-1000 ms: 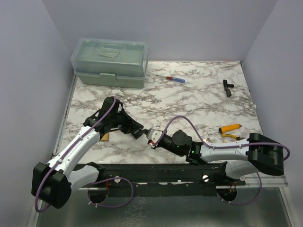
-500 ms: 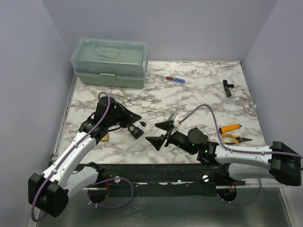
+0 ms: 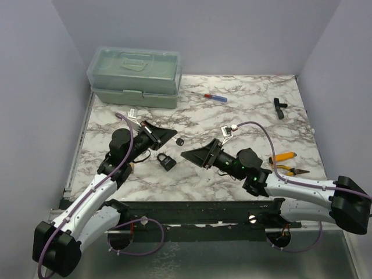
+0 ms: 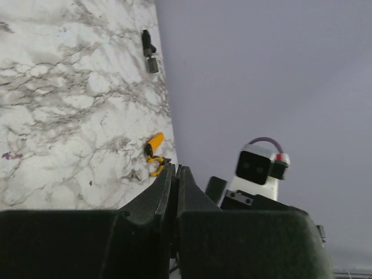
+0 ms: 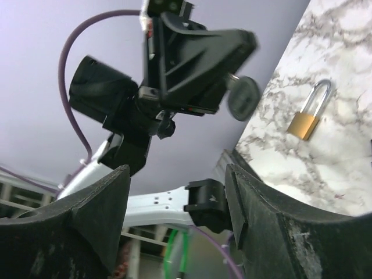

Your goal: Unlock with the key

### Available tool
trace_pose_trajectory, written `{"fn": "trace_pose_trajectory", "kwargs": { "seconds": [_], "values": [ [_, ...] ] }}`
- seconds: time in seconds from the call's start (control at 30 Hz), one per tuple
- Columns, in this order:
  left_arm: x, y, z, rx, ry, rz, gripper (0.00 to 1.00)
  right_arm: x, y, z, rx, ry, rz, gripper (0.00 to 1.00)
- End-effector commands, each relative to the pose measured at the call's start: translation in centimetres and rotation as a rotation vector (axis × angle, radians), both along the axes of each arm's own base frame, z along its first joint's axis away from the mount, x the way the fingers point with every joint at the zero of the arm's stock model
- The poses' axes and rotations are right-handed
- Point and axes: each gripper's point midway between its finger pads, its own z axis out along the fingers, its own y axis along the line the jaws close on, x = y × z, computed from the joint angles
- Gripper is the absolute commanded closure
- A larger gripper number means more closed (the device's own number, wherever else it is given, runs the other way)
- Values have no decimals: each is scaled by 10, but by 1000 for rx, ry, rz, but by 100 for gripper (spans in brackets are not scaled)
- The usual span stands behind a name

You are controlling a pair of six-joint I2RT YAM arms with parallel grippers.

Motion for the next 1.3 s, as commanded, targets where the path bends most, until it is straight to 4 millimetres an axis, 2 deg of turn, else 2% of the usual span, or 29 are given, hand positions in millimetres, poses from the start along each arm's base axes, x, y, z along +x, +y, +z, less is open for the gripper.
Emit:
{"fn": "trace_pose_trajectory", "kwargs": {
  "seconds": [0.0,0.07,0.23,0.43,0.6,0.9,1.1,1.27],
  "values": [
    [-6,1,42,-111,-154,-13,100,6,0,5,144,172,-15,29],
    [-9,1,46,-129,-166,-22,100,11,-2,3,154,181,-37,32],
    [-14,1,44,-140,-164,-28,100,22,-9,12,193,134,-103,40],
    [-20,0,48,-171,-177,-55,100,35,-6,22,201,98,-134,47],
    [-25,0,50,-179,-188,-72,100,37,-1,25,230,75,-116,52],
    [-28,-2,43,-181,-171,-89,100,39,10,33,237,42,-90,61],
    [-27,-1,40,-180,-168,-80,100,36,17,30,229,42,-58,72],
    [-25,-2,40,-172,-171,-78,100,33,20,26,228,46,-33,75]
  ]
}}
